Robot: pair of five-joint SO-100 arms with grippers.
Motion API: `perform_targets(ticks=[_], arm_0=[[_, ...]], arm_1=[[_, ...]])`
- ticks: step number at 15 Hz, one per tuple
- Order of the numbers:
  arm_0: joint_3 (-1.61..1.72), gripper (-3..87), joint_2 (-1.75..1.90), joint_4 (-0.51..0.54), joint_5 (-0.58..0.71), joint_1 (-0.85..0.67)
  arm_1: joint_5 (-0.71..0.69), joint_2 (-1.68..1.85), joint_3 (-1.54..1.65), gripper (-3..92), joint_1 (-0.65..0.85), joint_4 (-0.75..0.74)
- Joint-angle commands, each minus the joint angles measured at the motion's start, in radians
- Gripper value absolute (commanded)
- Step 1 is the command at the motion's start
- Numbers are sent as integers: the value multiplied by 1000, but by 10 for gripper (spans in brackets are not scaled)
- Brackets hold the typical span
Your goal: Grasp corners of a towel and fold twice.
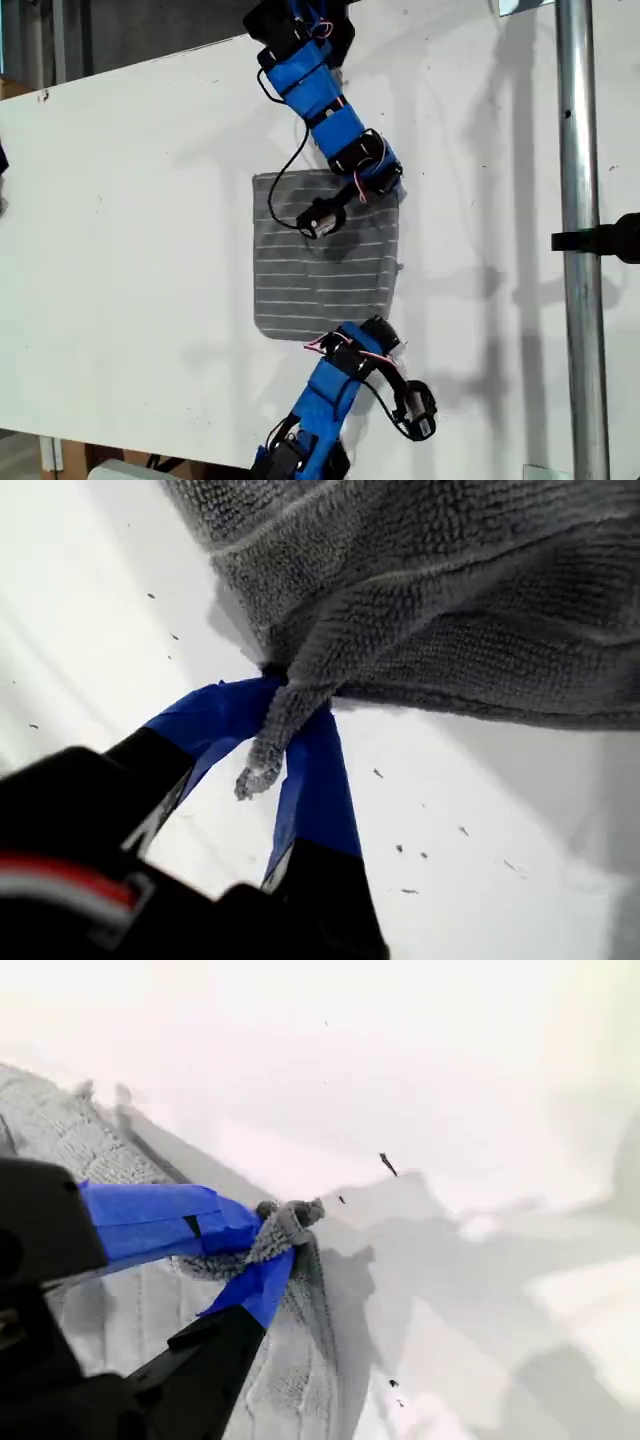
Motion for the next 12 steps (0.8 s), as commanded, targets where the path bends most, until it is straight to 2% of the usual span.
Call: perform_targets(ticks=[1,3,6,8,12], arm_0=[[-210,-19,89,133,-18,71],[-178,-19,213,146,-43,92],[71,-19,354,115,-25,-54],[247,-19,434,41,55,-227],[373,-19,482,-26,272,-594]], arm_1=[[5,17,-322,-1,-75,179],[-9,86,-451,-1,-101,262],[-23,256,-212,-1,51,282],[-164,331,-98,-1,256,264],[-488,348,-48,-1,640,213]])
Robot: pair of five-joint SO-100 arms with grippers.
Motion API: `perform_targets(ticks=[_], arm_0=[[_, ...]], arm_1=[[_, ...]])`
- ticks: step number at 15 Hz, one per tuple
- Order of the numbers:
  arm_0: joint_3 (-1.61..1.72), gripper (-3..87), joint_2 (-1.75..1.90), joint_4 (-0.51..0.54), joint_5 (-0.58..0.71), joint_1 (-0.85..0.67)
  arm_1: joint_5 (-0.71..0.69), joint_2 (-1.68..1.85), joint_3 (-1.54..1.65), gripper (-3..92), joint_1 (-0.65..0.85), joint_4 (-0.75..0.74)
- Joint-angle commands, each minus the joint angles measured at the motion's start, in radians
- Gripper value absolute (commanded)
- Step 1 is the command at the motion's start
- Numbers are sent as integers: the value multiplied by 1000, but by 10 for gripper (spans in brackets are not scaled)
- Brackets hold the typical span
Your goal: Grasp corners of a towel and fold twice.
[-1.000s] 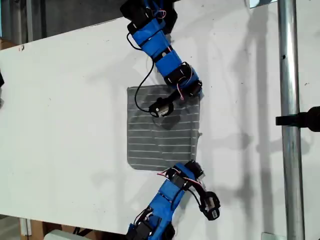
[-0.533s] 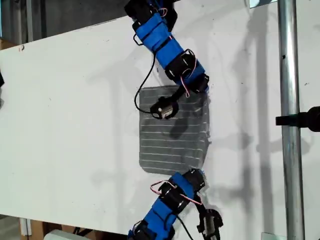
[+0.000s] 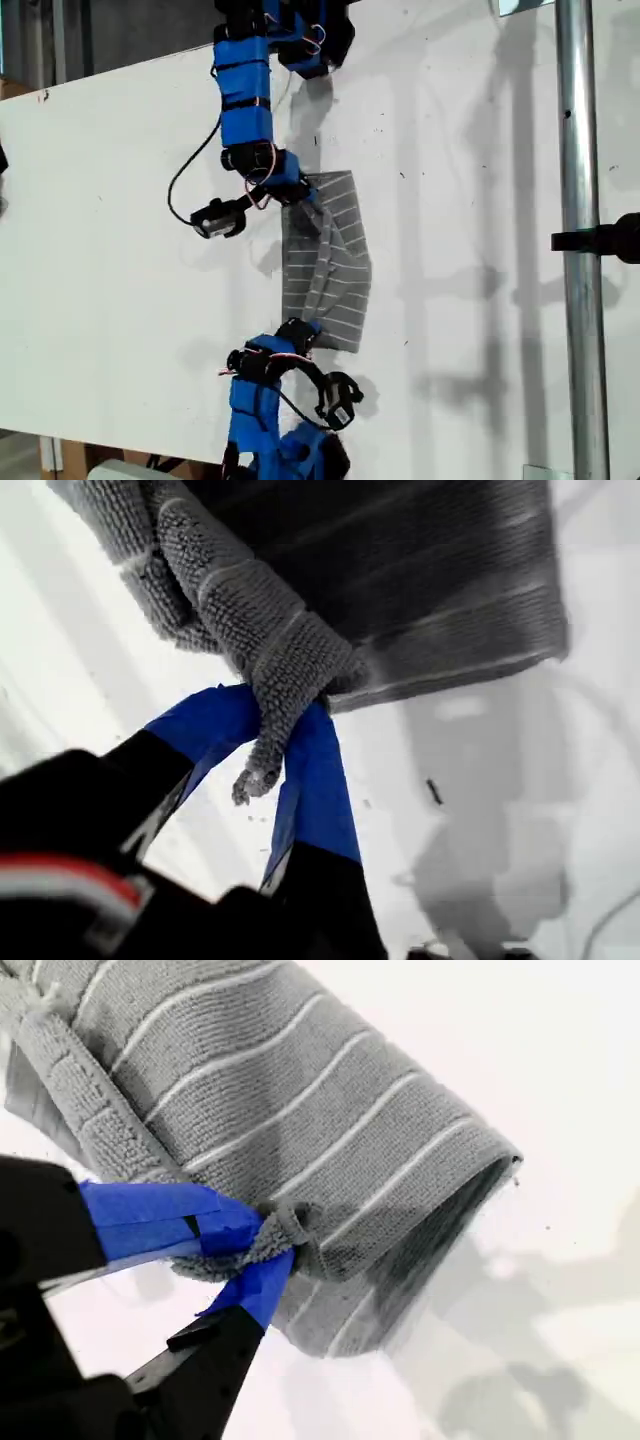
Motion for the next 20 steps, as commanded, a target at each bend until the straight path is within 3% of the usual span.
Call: perform_targets(ticks=[1,4,7,10,14,20], arm_0=[[11,-19,63,-40,118,-184],[23,-19,110,-89,256,-373],[32,-19,232,-69,261,-446],[219,-19,342,-81,143,-334],[480,-19,330,-279,-37,-149],[630,-2,267,-371,-279,-64]], arm_1=[[-147,71,-6,-1,164,-31],[-305,104,-54,-1,342,-43],[-357,199,-67,-1,403,-18],[-284,230,31,-1,268,40],[-95,138,170,-2,120,0],[91,-166,198,-2,-12,-58]])
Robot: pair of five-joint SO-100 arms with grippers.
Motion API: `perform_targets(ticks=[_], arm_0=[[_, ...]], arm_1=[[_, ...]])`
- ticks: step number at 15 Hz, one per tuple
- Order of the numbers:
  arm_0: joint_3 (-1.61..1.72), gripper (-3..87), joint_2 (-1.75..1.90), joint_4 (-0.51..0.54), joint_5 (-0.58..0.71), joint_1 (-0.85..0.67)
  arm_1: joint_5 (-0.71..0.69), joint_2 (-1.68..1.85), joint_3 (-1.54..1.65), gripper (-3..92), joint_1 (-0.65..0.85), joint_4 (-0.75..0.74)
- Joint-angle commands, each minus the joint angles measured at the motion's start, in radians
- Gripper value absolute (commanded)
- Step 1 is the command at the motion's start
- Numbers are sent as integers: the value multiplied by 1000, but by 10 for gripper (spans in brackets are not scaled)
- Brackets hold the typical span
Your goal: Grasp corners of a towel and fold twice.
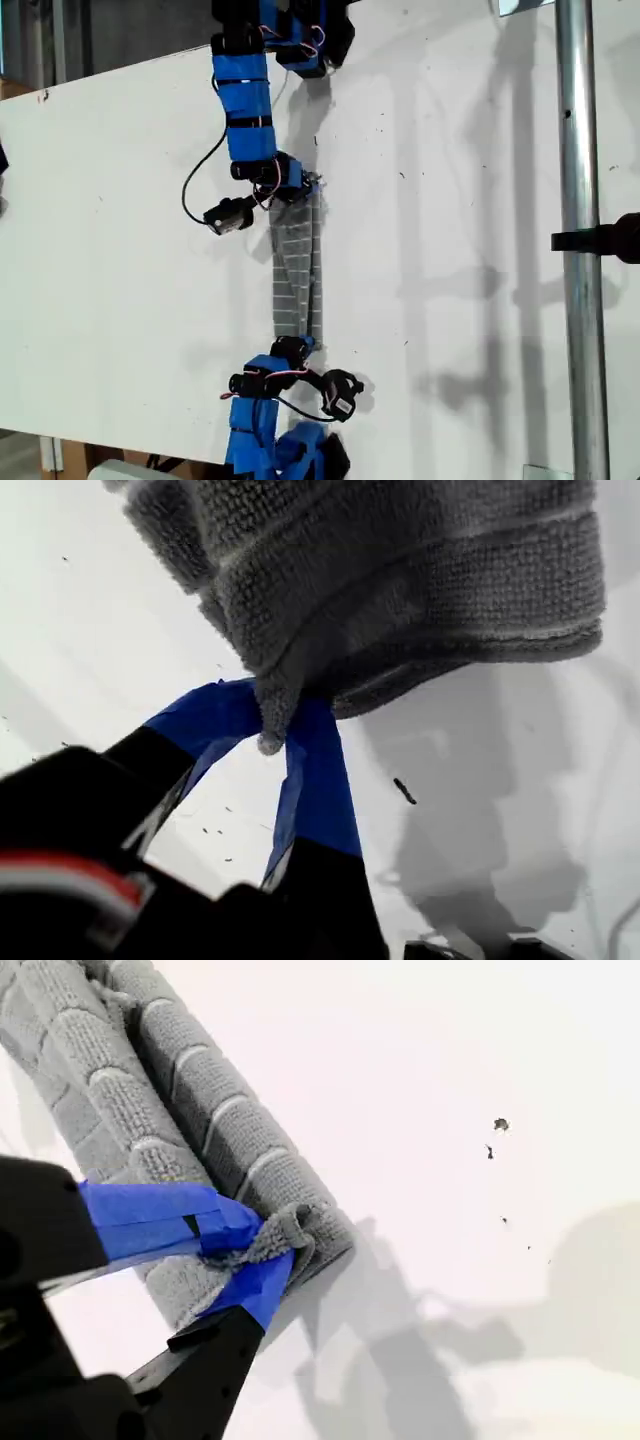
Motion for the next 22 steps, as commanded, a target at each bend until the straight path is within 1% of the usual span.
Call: perform_targets(ticks=[1,2,3,4,5,6,8,9,10,11,12,13,14,15,16,17,18,20,22], arm_0=[[46,10,-9,-35,-51,15],[46,78,-15,-21,-67,17],[34,210,-6,2,-58,23],[-17,269,18,67,-40,48],[-78,282,66,150,-38,80],[-146,291,135,241,-43,126],[-221,302,316,405,-86,209],[-195,300,428,449,-115,239],[-114,296,555,456,-147,265],[15,288,701,410,-179,295],[178,269,847,325,-219,342],[370,233,999,179,-225,405],[561,207,1161,66,-276,451],[727,187,1365,43,-325,468],[873,174,1629,121,-350,456],[922,173,1658,149,-344,440],[956,173,1669,144,-331,437],[960,165,1667,149,-279,396],[960,146,1667,149,-272,373]], arm_1=[[44,-74,-2,-2,-17,2],[61,-86,8,15,-12,2],[67,-61,8,123,-11,18],[67,-2,-3,280,-15,64],[67,77,-21,321,-20,141],[74,163,-40,338,-28,235],[100,348,-41,347,-49,377],[123,439,-18,353,-58,413],[152,529,40,356,-58,419],[193,626,126,369,-46,403],[259,730,227,371,-29,374],[313,864,339,378,-17,327],[360,1022,457,373,2,298],[385,1169,580,363,26,261],[385,1224,689,366,46,183],[379,1166,746,375,61,81],[368,1055,756,385,77,-26],[319,805,695,383,135,-230],[284,561,572,379,175,-350]])
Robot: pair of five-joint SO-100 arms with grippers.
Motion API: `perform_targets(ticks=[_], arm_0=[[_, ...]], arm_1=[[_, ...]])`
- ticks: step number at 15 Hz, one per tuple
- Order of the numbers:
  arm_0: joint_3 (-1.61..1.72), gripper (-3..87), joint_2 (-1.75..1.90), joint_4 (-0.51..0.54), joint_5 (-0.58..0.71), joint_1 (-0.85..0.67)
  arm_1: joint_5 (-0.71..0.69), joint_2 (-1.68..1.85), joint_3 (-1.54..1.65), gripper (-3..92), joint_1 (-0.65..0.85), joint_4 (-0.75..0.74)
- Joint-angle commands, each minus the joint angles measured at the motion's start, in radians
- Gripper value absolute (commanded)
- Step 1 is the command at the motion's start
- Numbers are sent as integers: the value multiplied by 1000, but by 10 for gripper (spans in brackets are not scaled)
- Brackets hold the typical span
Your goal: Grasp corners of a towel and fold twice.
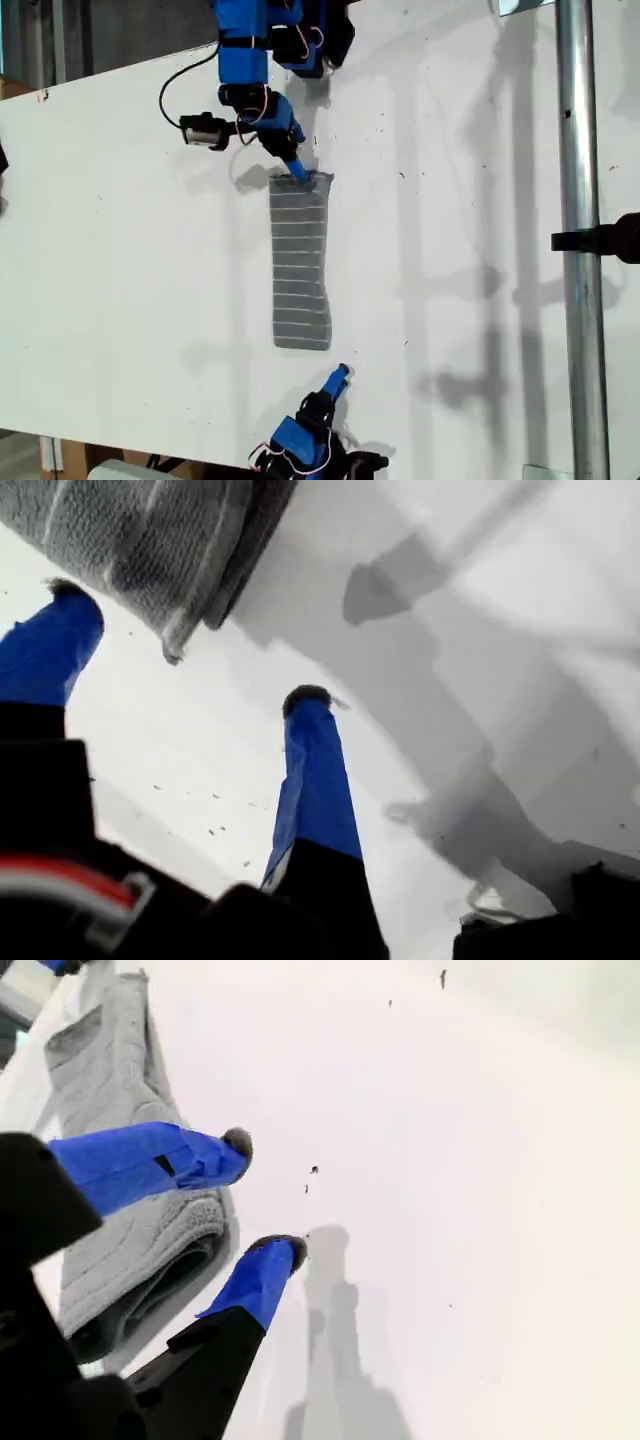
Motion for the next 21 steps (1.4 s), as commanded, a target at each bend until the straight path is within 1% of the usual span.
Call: perform_targets(ticks=[1,5,7,9,10,11,12,14,16,18,19,20,21], arm_0=[[5,142,8,3,6,-21],[5,137,8,5,11,-26],[5,128,8,6,12,-31],[5,125,8,6,12,-31],[5,124,8,6,12,-31],[5,123,8,6,5,-23],[5,123,8,6,2,-17],[5,122,8,8,-12,-5],[5,121,8,8,-11,-14],[5,121,8,8,-6,-20],[5,121,8,8,-2,-25],[5,121,8,8,-3,-25],[5,121,8,8,-5,-26]], arm_1=[[-29,-213,-172,380,38,-103],[-41,-512,-364,350,80,-160],[-67,-637,-488,285,89,-152],[-80,-727,-603,-1,89,-133],[-97,-747,-650,-1,87,-98],[-118,-746,-689,-1,86,-25],[-123,-723,-723,-1,80,115],[-123,-571,-652,-1,52,344],[-44,-275,-476,-2,-15,517],[107,18,-407,-2,-115,695],[198,126,-394,-2,-172,772],[256,219,-382,-2,-216,790],[255,252,-371,-2,-224,749]])
